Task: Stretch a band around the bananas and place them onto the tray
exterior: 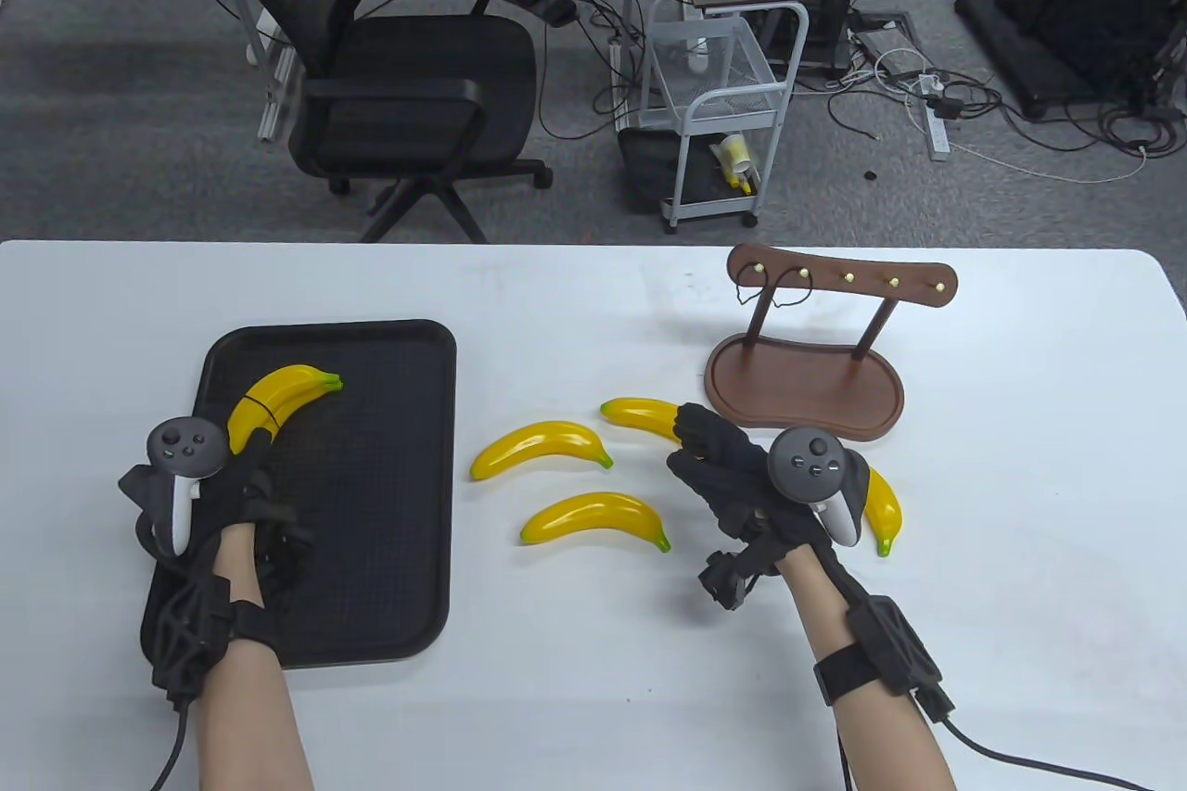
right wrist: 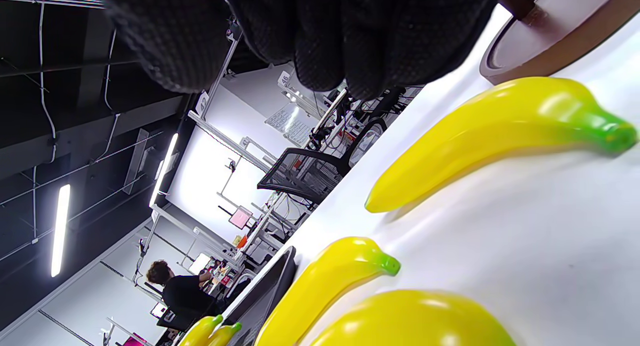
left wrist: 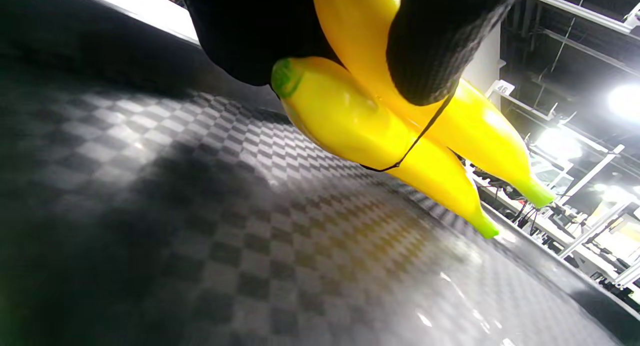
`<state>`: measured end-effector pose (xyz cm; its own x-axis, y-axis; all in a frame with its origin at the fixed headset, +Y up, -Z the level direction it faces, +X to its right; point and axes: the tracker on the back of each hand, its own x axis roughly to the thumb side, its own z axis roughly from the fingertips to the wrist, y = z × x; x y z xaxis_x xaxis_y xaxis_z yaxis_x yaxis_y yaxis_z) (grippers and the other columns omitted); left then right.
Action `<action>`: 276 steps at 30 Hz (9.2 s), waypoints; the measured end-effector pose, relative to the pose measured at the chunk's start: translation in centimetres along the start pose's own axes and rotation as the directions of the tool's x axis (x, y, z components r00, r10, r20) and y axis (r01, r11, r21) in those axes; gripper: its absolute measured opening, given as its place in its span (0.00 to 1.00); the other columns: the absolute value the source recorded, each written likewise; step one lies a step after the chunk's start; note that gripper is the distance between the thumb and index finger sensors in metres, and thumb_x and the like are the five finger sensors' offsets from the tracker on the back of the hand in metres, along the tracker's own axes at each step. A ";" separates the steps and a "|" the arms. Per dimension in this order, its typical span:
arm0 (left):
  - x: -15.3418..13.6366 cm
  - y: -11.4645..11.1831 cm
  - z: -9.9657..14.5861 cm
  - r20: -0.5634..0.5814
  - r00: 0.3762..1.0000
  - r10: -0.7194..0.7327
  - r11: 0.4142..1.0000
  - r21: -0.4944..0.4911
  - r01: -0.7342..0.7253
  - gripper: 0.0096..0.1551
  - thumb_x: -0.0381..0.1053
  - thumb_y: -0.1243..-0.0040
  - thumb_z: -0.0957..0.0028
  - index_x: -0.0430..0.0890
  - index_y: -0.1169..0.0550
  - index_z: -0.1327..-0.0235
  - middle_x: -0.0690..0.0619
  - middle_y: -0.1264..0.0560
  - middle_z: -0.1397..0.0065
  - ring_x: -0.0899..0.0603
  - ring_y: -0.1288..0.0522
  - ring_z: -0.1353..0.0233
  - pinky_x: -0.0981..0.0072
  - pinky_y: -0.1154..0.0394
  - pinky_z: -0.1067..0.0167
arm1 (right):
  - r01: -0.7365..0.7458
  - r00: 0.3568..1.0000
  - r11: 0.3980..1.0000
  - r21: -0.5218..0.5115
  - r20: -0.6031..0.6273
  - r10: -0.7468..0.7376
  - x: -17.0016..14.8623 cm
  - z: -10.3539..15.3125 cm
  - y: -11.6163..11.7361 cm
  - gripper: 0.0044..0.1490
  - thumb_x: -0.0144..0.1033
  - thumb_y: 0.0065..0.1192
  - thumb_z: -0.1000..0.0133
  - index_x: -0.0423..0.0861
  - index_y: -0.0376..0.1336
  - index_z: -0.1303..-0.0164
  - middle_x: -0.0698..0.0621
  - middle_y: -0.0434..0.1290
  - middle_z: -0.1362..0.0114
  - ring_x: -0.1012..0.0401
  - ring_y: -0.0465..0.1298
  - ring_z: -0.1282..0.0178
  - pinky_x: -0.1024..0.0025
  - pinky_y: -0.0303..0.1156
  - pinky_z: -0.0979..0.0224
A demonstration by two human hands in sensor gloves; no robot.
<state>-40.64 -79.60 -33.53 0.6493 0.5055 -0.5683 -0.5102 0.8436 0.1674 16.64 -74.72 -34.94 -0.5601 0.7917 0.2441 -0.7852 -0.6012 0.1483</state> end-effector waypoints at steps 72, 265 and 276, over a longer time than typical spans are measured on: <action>16.1 0.1 15.6 0.646 0.717 0.261 0.965 -0.201 -0.171 0.34 0.61 0.46 0.32 0.53 0.41 0.17 0.52 0.37 0.13 0.39 0.33 0.16 0.45 0.37 0.20 | 0.043 0.999 0.998 -0.055 -0.019 -0.044 -0.3 0.3 -2.2 0.41 0.47 0.60 0.39 0.40 0.54 0.19 0.38 0.64 0.19 0.39 0.68 0.25 0.45 0.70 0.31; 16.2 -8.4 17.7 0.726 0.596 0.343 0.890 -0.453 0.040 0.46 0.72 0.42 0.48 0.54 0.37 0.19 0.54 0.33 0.15 0.40 0.30 0.17 0.48 0.34 0.20 | 0.370 0.928 0.851 0.373 -0.103 -0.359 4.8 -1.0 7.1 0.22 0.41 0.63 0.38 0.40 0.71 0.41 0.45 0.81 0.44 0.49 0.83 0.48 0.50 0.77 0.46; 16.7 -8.4 18.6 0.763 0.561 0.322 0.896 -0.436 0.078 0.50 0.75 0.44 0.52 0.54 0.38 0.18 0.53 0.33 0.14 0.40 0.30 0.17 0.48 0.35 0.20 | 0.348 0.936 0.837 0.422 -0.113 -0.333 4.9 -0.7 8.0 0.22 0.41 0.63 0.38 0.39 0.72 0.42 0.46 0.82 0.46 0.50 0.83 0.50 0.51 0.78 0.48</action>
<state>-14.99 -74.88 -29.50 0.6301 0.6933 0.3498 -0.6524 0.7169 -0.2458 7.38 -75.55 -33.24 -0.2930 0.9535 0.0712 -0.7406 -0.2734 0.6138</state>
